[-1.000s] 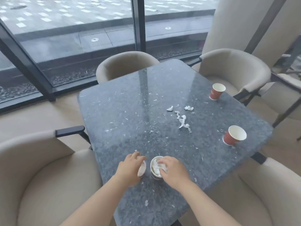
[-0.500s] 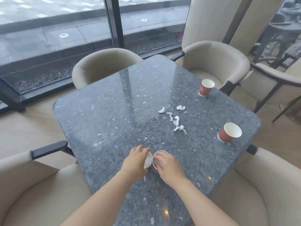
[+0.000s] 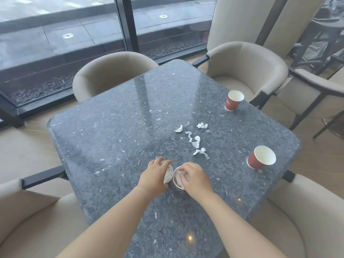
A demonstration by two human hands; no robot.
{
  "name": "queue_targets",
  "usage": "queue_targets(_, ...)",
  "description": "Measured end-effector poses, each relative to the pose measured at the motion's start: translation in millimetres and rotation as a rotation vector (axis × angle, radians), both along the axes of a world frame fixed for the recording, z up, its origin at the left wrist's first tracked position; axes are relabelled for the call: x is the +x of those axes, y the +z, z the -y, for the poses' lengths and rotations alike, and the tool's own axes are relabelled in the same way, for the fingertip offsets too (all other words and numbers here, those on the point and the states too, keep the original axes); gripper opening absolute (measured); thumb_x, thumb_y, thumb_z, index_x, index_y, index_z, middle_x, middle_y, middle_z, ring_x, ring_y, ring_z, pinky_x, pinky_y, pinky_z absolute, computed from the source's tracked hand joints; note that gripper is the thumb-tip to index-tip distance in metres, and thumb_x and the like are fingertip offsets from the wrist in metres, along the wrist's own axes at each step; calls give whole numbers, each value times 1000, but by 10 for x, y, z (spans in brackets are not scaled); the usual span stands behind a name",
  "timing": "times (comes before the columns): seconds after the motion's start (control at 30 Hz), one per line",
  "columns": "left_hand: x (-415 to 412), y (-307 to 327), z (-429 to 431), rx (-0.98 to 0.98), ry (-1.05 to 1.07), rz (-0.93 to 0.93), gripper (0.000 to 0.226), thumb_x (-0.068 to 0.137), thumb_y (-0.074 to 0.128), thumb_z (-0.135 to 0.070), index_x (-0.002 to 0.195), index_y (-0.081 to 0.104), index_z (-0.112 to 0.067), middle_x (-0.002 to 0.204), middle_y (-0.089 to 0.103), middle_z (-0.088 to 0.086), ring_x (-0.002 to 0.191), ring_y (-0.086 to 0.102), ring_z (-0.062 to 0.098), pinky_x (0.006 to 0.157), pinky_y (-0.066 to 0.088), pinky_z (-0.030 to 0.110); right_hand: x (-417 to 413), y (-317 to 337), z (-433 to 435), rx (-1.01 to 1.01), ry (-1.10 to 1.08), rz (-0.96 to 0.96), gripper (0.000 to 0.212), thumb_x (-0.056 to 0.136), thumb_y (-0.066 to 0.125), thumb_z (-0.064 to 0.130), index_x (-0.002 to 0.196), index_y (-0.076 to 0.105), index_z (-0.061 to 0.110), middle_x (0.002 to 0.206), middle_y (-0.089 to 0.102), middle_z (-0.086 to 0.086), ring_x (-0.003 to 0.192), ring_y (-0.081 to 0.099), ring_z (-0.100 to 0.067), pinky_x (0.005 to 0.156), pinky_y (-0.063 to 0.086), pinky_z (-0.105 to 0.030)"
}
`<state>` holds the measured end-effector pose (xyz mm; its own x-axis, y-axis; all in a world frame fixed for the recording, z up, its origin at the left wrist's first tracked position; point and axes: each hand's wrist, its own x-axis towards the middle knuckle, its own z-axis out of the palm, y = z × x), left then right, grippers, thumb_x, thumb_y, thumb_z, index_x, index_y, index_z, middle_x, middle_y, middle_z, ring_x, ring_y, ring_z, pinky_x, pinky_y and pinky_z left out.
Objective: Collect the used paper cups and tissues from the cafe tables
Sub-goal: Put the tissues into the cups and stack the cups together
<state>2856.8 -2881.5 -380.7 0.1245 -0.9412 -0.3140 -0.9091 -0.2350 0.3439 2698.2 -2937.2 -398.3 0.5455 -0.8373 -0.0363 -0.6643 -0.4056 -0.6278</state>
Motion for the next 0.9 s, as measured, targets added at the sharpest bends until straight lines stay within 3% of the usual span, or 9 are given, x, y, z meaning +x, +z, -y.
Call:
queue_targets(0.23,69,20,68,-32,-17,-44,77,69,60,-41,140,30,-34,143,32,-8,132,30,17,89,48,36,-29,-3,194,20,-108,99,7,83,61,19,88,66,20,91,64,8,87,55,-11,68,40,-20)
queue_targets(0.37,132,56,138,-65,16,-90,65,78,52,-42,139,34,-31,141,37,-8,131,35,18,98,40,35,-13,7,284,-7,-163,147,5,80,64,15,83,68,18,84,65,7,77,57,-11,65,41,-20)
queue_targets(0.53,204,43,337,-91,88,-105,46,92,44,-41,136,39,-29,138,42,-8,128,39,17,97,43,38,-35,1,437,-27,-199,160,8,81,64,12,83,67,18,80,60,11,72,50,-5,65,37,-16)
queue_targets(0.7,273,-36,604,-68,93,-101,45,96,40,-43,136,41,-22,139,44,-1,127,43,19,99,42,39,-30,-91,586,17,-224,134,9,82,62,12,87,67,18,88,63,8,79,56,-12,68,47,-27)
queue_targets(0.8,344,-104,799,-40,90,-85,45,96,40,-43,135,42,-22,137,44,0,124,44,21,96,44,40,-46,-186,706,38,-236,96,11,83,62,14,91,66,19,95,61,8,86,56,-14,72,45,-27)
queue_targets(0.9,473,-193,992,-10,90,-54,44,95,41,-42,134,43,-20,137,44,2,125,43,24,98,42,41,-72,-306,853,61,-202,-1,19,85,60,19,103,63,20,111,56,6,105,48,-14,82,40,-25)
